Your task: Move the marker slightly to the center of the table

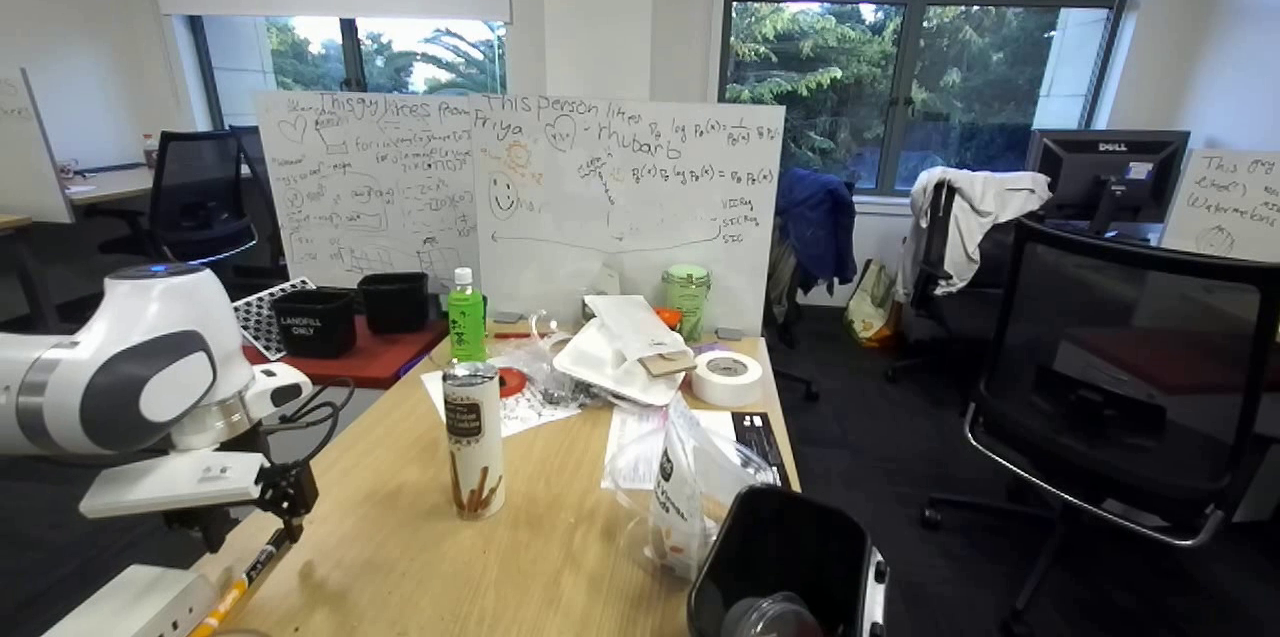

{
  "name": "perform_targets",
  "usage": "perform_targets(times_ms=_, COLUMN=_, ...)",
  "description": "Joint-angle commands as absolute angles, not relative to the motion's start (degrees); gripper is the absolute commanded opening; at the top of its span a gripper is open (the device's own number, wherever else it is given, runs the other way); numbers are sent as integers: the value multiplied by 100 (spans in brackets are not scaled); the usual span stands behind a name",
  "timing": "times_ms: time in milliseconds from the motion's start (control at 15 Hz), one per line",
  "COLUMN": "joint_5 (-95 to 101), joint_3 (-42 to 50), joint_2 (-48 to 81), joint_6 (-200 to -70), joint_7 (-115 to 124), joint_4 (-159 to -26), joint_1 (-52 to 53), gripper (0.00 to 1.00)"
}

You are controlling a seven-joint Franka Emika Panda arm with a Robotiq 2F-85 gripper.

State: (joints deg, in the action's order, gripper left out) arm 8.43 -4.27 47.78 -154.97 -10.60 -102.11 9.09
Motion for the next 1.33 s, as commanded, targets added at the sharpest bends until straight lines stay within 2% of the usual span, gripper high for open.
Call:
perform_targets(times_ms=0, joint_5=932, joint_3=-351, joint_2=4895, joint_6=-15284, joint_7=-922, joint_4=-10016, joint_1=967, gripper=63)
perform_targets(times_ms=133, joint_5=926, joint_3=-347, joint_2=4956, joint_6=-15253, joint_7=-920, joint_4=-9970, joint_1=956, gripper=51)
perform_targets(times_ms=200, joint_5=928, joint_3=-340, joint_2=4981, joint_6=-15241, joint_7=-918, joint_4=-9961, joint_1=955, gripper=54)
perform_targets(times_ms=267, joint_5=932, joint_3=-334, joint_2=4995, joint_6=-15232, joint_7=-918, joint_4=-9956, joint_1=955, gripper=47)
perform_targets(times_ms=333, joint_5=937, joint_3=-322, joint_2=5003, joint_6=-15244, joint_7=-909, joint_4=-9957, joint_1=958, gripper=29)
perform_targets(times_ms=600, joint_5=937, joint_3=-318, joint_2=5009, joint_6=-15235, joint_7=-908, joint_4=-9935, joint_1=954, gripper=2)
perform_targets(times_ms=1267, joint_5=1335, joint_3=129, joint_2=4547, joint_6=-15980, joint_7=-774, joint_4=-10375, joint_1=968, gripper=4)
